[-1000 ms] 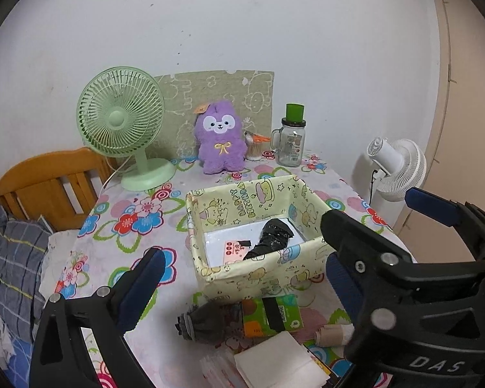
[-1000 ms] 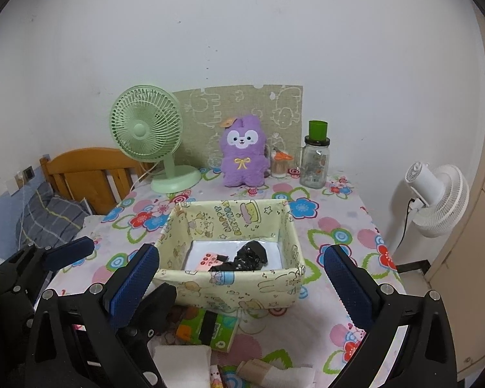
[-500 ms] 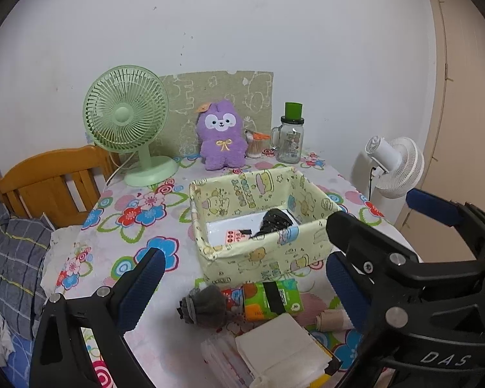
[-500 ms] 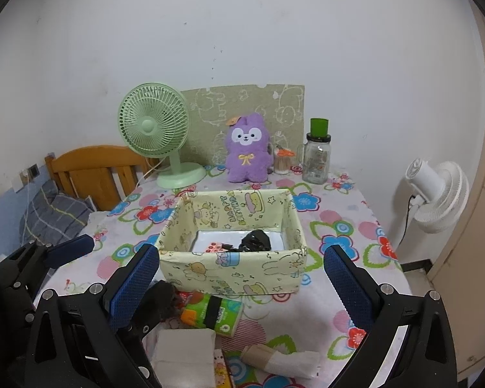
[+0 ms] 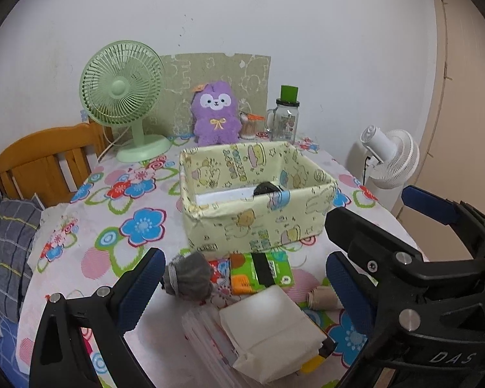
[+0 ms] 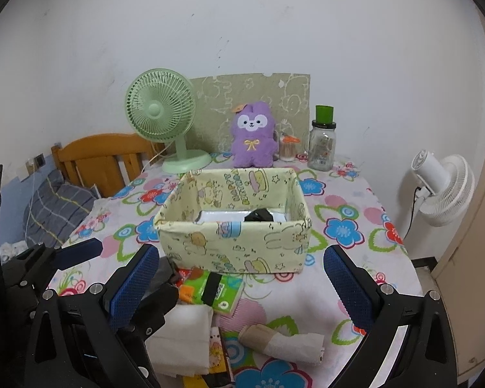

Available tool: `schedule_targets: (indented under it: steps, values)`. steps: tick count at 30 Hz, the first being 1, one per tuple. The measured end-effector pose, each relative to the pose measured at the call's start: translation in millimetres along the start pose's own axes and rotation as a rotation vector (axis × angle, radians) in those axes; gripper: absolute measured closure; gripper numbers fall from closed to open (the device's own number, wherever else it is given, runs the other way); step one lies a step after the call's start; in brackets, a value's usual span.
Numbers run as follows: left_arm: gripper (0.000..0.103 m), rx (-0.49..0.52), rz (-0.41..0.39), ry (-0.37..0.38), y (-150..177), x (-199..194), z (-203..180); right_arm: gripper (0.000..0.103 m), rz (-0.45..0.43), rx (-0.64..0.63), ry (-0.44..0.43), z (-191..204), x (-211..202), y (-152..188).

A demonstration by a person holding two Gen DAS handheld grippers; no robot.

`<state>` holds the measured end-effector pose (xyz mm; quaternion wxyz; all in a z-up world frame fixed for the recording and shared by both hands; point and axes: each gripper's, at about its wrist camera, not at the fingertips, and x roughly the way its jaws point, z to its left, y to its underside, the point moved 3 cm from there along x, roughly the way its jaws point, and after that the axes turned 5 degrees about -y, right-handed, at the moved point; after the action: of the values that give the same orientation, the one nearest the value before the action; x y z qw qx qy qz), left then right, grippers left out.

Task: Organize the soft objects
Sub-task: 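Withdraw both open grippers from the box back over the table items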

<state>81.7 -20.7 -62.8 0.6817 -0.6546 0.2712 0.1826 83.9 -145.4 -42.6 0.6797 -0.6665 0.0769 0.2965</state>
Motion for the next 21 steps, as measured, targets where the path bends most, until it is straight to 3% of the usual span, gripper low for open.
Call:
schedule_targets:
  steps: [21]
  values:
    - [0.002, -0.006, 0.085, 0.044, 47.0, 20.6, -18.2, 0.0, 0.036, -0.008, 0.039, -13.8, 5.2, 46.2]
